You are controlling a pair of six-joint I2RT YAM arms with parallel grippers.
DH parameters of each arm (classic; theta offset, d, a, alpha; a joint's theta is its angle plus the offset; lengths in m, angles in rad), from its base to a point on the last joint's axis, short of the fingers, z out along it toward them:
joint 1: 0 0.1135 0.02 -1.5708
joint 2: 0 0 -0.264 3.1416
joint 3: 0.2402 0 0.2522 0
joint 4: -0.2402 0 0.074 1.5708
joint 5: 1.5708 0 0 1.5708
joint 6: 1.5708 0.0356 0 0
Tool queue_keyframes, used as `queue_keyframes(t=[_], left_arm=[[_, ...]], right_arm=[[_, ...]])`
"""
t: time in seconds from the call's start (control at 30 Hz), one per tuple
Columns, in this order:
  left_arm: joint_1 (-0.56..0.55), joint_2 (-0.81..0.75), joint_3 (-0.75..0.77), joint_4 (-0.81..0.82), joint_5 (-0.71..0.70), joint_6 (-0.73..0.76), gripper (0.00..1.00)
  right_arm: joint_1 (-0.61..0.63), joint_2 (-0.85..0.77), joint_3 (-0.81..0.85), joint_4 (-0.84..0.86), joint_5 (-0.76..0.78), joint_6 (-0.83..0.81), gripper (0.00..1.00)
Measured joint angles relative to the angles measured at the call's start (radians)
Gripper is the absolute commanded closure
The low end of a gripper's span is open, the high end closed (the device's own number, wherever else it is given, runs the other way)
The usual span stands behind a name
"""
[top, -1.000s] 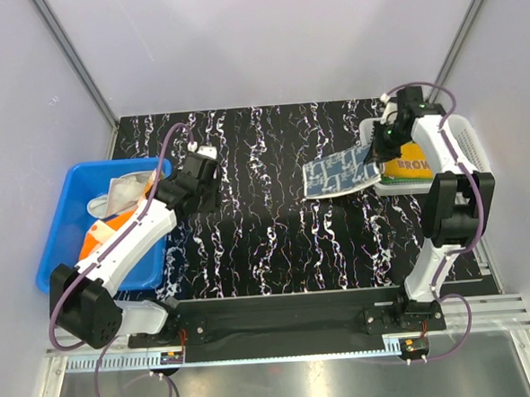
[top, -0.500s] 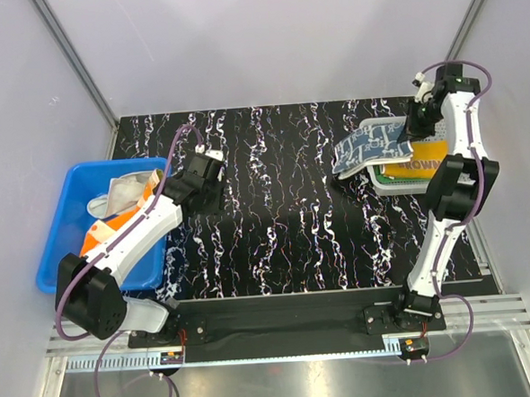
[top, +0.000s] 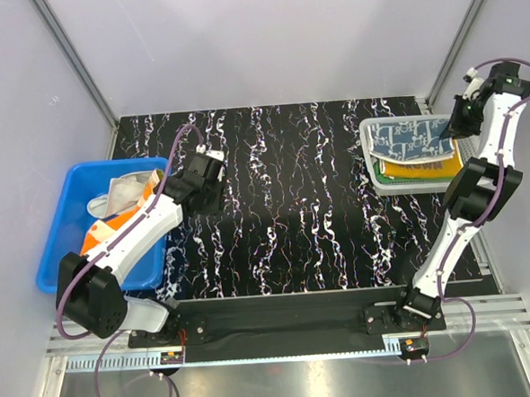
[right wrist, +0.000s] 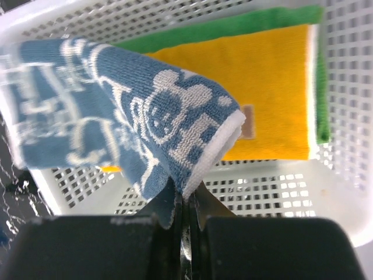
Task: Fold and stack the towels
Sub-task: Neatly place the folded towel into the bin, then grab crumpled towel
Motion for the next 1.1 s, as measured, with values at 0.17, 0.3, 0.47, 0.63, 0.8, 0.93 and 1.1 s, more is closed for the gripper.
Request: queue_keyframes(t=[0.17,0.3,0.47,0.63,0.8,0.93,1.1], left_arm=[[0.0,0.015,0.031,-0.018,0.001,0.0,0.52],[0.0,0.053,0.085,-0.029,0.0,0.003,0.52],[0.0,0.065,0.124,-0.045,-0.016,0.005,0.51],[0.005,0.059,0.198,-0.052,-0.036,0.001,0.47],[0.095,0.026,0.299,-0.05,-0.059,-0.013,0.41],[0.346,-0.031,0.31,-0.017,-0.053,-0.039,0.38],[0.695,-0.011,0.269,0.017,-0.01,-0.066,0.39]], right_arm=[[-0.048,0.055,0.059,-0.003,-0.019,0.003,0.69],[-0.078,0.145,0.133,0.001,-0.026,0.008,0.31],[-0.083,0.206,0.183,0.016,-0.028,0.014,0.18],[-0.04,0.171,0.15,0.047,-0.02,0.026,0.02],[0.114,-0.002,-0.027,0.099,0.053,0.049,0.0],[0.335,-0.226,-0.221,0.216,0.053,0.111,0.0],[0.591,-0.525,-0.515,0.413,-0.012,0.217,0.0]])
